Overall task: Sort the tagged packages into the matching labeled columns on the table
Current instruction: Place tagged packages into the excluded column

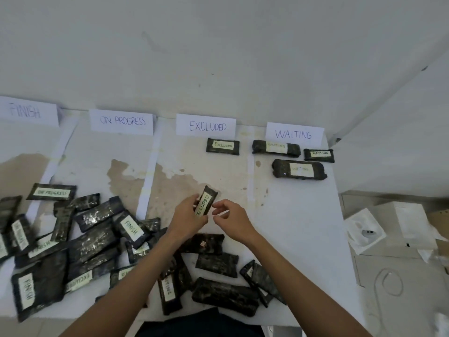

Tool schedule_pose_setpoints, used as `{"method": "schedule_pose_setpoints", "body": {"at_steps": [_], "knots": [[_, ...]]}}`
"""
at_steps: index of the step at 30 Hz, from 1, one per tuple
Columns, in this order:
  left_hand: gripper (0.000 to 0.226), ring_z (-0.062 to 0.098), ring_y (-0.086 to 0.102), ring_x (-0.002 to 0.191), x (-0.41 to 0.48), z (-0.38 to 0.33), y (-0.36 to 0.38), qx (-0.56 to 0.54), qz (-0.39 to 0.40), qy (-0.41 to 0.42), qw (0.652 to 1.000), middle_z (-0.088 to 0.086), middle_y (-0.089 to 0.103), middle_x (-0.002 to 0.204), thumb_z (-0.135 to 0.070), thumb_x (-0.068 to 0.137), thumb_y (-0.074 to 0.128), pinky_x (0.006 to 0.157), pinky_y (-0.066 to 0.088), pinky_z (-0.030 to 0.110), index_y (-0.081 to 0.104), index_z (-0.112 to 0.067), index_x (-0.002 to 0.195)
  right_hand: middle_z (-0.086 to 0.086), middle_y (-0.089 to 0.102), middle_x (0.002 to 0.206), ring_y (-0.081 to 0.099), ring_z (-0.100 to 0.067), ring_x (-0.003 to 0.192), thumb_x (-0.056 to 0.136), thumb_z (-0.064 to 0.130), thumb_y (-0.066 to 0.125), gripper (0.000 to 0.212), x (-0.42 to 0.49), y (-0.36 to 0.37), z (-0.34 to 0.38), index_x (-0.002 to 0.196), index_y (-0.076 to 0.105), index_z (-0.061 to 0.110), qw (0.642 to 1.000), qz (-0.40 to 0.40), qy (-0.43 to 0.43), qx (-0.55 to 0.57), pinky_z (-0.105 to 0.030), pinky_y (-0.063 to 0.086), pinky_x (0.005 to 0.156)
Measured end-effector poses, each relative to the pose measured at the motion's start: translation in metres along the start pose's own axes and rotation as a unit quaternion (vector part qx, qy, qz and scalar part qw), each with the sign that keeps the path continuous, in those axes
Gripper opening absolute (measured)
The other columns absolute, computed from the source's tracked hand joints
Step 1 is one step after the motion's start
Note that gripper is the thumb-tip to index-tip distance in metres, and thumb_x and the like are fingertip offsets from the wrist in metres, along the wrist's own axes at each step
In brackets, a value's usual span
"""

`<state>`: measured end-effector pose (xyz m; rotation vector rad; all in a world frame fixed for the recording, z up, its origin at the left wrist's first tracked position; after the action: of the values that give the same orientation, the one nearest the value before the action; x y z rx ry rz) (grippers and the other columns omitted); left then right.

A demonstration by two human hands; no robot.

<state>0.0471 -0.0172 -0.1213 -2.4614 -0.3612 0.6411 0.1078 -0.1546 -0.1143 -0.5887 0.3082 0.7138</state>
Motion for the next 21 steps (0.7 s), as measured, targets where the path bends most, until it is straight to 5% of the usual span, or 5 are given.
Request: {"method": "schedule_pose_setpoints", "body": {"at_steps": [4,8,13,17,21], "knots": [[0.064,0.027,0.053,0.112,0.053,0.014,-0.036,0.090,0.012,0.048,0.995,0.012,0.056,0.124,-0.006,0.071,0.070,0.093,0.043,0.034,0.047,-0.007,0.131,-0.005,0.057,0.120,0.054,-0.022,0.106,0.087,0.016,0.055,0.036,0.035,0.007,0.003,0.123,0.055,0.015,0.969,-0.066,-0.078,-0.226,-0.035,0.046,0.089],[0.057,0.034,0.051,0.105,0.119,0.017,-0.067,0.165,0.010,0.115,0.980,0.015,0.058,0.116,0.001,0.069,0.064,0.089,0.043,0.039,0.053,-0.006,0.125,-0.011,0.057,0.121,0.055,-0.029,0.109,0.078,0.014,0.064,0.037,0.075,0.017,-0.005,0.115,0.061,0.013,0.918,-0.139,-0.115,-0.355,-0.041,0.047,0.090],[0.058,0.036,0.049,0.100,0.187,0.016,-0.085,0.212,0.001,0.172,0.962,0.018,0.055,0.115,0.009,0.068,0.058,0.088,0.044,0.044,0.053,-0.004,0.125,-0.018,0.055,0.124,0.049,-0.035,0.120,0.078,0.013,0.063,0.033,0.110,0.028,-0.025,0.110,0.061,0.009,0.906,-0.176,-0.129,-0.363,-0.049,0.046,0.098],[0.056,0.036,0.050,0.102,0.214,0.021,-0.082,0.226,-0.002,0.202,0.953,0.019,0.049,0.116,0.010,0.072,0.058,0.090,0.046,0.046,0.052,-0.002,0.126,-0.014,0.052,0.133,0.036,-0.030,0.132,0.082,0.018,0.059,0.036,0.112,0.037,-0.047,0.118,0.059,0.012,0.909,-0.213,-0.151,-0.324,-0.040,0.030,0.110],[0.055,0.035,0.046,0.105,0.225,0.030,-0.074,0.223,0.013,0.196,0.955,0.018,0.048,0.118,0.009,0.077,0.056,0.093,0.043,0.042,0.049,-0.003,0.131,-0.013,0.052,0.133,0.038,-0.030,0.133,0.081,0.019,0.060,0.036,0.113,0.035,-0.049,0.116,0.059,0.013,0.912,-0.224,-0.163,-0.301,-0.039,0.031,0.108]]}}
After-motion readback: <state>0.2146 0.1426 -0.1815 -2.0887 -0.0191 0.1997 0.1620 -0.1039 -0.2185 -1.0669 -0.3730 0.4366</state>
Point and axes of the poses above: each hand's wrist, its own x-axis towards the middle knuckle, its own y-axis out of the palm, z = x × y, the point moved 2 cm from there along x, towards the middle knuckle
